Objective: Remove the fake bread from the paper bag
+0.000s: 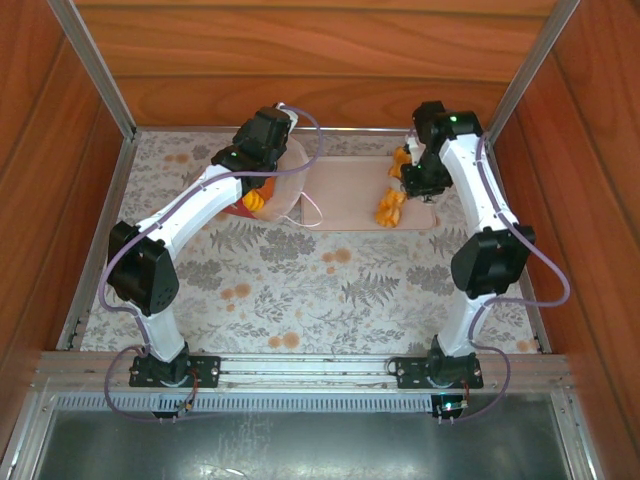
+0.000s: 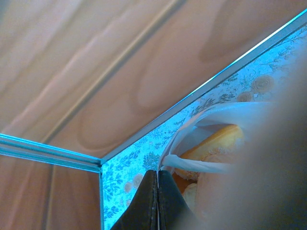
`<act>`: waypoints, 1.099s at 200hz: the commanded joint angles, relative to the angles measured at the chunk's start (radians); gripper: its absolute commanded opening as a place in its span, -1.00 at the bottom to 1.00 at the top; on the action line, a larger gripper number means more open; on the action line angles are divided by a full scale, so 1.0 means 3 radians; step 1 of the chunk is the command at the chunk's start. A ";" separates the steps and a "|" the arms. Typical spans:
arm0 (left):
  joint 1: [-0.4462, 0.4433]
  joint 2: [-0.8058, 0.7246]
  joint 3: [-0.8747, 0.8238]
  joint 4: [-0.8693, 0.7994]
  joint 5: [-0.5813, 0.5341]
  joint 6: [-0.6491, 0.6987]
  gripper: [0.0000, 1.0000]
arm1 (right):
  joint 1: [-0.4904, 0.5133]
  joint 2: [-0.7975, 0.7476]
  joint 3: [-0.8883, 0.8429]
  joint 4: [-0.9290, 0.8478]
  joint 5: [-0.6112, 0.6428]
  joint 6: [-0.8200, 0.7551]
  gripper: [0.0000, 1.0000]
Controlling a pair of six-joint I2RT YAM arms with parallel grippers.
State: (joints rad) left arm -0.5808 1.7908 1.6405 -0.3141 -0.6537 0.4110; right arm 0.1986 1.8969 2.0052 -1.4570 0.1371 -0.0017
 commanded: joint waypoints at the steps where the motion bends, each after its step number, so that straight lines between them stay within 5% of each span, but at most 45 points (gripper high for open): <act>1: 0.0029 -0.0189 0.0044 0.0135 -0.0075 -0.0051 -1.00 | -0.0091 0.0100 0.0279 -0.0217 0.0266 -0.0186 -0.47; 61: 0.0045 -0.0204 0.0039 0.0140 -0.0084 -0.0060 -1.00 | -0.0173 0.0450 0.0738 -0.0338 0.0434 -0.0393 -0.45; 220: 0.0045 -0.0212 0.0049 0.0137 -0.0055 -0.0117 -1.00 | -0.0193 0.0637 0.0579 -0.0239 0.0847 -0.0480 -0.40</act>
State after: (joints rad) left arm -0.5743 1.7855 1.6405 -0.3145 -0.6533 0.3889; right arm 0.1490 2.0594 2.1769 -1.5322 0.3668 -0.1299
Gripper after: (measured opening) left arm 0.047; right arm 0.355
